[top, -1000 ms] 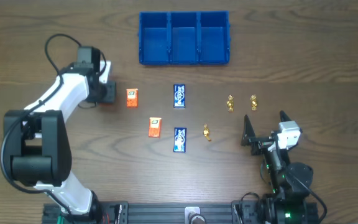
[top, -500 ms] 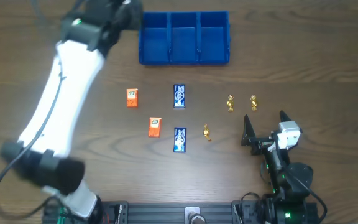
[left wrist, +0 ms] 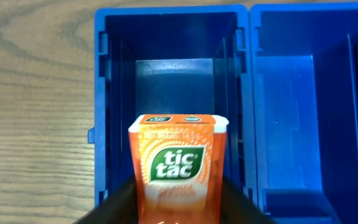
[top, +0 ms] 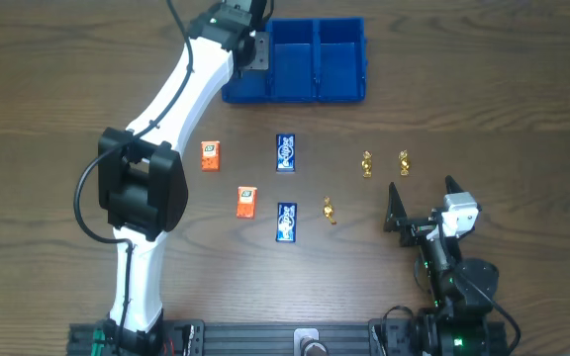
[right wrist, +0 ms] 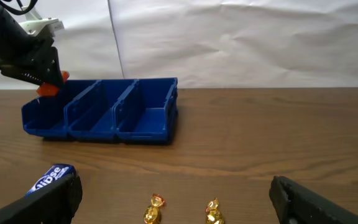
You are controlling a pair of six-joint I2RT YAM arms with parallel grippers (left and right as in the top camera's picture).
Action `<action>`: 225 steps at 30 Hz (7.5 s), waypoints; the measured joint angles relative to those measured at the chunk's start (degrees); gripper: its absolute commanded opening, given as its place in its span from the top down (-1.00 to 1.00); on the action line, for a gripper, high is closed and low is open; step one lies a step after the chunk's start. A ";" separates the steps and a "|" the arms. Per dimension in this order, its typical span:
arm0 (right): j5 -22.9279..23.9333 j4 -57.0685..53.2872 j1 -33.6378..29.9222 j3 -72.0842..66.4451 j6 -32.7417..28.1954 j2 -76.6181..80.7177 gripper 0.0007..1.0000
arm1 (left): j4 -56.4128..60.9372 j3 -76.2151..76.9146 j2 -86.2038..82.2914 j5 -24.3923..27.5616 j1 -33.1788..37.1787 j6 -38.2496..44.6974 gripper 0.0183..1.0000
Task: Sort Candies Into Trays
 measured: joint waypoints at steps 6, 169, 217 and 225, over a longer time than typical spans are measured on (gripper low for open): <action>0.00 0.00 0.00 0.00 0.00 0.00 -1.00 | -0.07 0.00 -0.15 -0.04 0.55 -0.70 -0.92; 0.04 0.04 0.00 -0.02 0.02 -0.11 -1.00 | 13.03 -15.47 -22.14 -11.47 -4.15 -5.44 0.42; 0.17 0.09 0.00 -0.02 0.00 -0.11 -1.00 | 42.56 -56.74 -75.58 -5.92 5.55 1.05 -1.00; 0.17 0.02 0.02 -0.02 0.02 -0.07 -1.00 | 41.62 -84.43 -106.71 0.81 16.35 8.92 -1.00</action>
